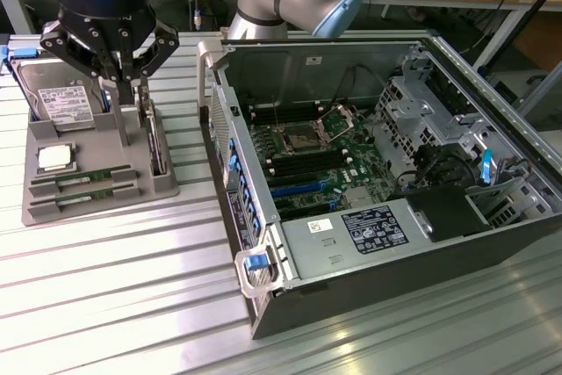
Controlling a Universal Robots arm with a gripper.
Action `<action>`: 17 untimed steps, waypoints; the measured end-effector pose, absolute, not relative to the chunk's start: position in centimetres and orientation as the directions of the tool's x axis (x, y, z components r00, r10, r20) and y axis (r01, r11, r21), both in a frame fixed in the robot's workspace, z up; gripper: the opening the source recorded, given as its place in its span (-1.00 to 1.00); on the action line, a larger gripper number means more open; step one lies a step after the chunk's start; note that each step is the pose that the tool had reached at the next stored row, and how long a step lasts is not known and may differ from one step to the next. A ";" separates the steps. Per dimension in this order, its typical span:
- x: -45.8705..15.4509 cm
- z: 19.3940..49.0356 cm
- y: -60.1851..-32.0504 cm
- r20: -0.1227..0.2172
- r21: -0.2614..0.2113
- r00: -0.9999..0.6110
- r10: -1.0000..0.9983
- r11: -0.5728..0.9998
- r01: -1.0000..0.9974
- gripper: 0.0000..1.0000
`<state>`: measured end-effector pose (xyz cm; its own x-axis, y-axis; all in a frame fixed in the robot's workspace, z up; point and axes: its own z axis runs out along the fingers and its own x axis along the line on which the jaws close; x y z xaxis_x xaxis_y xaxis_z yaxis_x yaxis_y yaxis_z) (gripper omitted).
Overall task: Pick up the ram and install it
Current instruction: 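Reach for the ram, then pick up the ram and move it above insertion slot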
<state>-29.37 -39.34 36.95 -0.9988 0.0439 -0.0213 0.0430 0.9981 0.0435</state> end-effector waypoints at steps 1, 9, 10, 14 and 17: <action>-29.5 37.0 -39.3 -0.021 0.043 -0.999 0.044 0.998 0.043 -0.79; -30.9 36.9 -39.3 -0.021 0.043 -0.999 0.044 0.998 0.043 -0.79; -31.0 36.9 -39.3 -0.021 0.043 -0.999 0.044 0.998 0.043 -0.79; -31.0 36.9 -39.3 -0.021 0.043 -0.999 0.044 0.998 0.043 -0.79; -31.0 36.9 -39.3 -0.021 0.043 -0.999 0.042 0.998 0.041 -0.79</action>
<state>-31.00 -39.34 36.95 -0.9989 0.0423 -0.0213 0.0414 0.9982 0.0434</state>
